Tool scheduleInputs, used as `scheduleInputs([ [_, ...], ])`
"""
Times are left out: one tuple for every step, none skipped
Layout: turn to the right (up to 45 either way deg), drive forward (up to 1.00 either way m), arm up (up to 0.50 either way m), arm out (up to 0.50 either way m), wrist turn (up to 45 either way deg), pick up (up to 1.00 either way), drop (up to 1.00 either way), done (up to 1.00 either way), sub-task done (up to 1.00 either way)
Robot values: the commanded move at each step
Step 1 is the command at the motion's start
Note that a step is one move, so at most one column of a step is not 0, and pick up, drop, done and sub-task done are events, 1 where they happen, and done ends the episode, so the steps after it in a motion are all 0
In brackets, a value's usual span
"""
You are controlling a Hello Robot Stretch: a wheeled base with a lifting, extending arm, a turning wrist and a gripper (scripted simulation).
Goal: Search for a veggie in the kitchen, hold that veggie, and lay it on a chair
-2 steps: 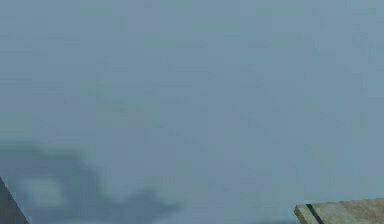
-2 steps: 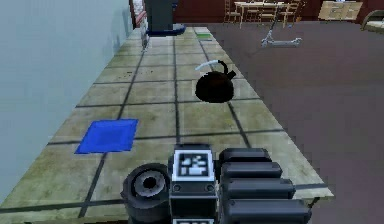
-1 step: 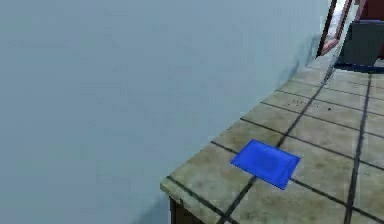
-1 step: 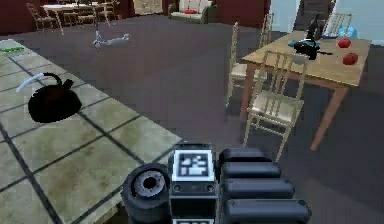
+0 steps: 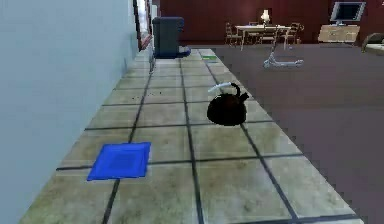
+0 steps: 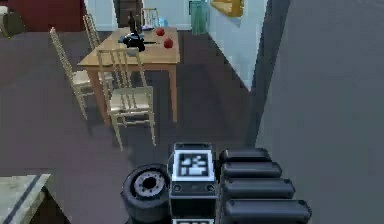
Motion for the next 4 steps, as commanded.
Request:
scheduleInputs([
  [45.0, 0.00, 0.00, 0.00, 0.0, 0.00, 0.00, 0.00, 0.00],
  [27.0, 0.00, 0.00, 0.00, 0.0, 0.00, 0.00, 0.00, 0.00],
  [0.0, 0.60, 0.00, 0.00, 0.0, 0.00, 0.00, 0.00, 0.00],
  [-12.0, 0.00, 0.00, 0.00, 0.0, 0.00, 0.00, 0.00, 0.00],
])
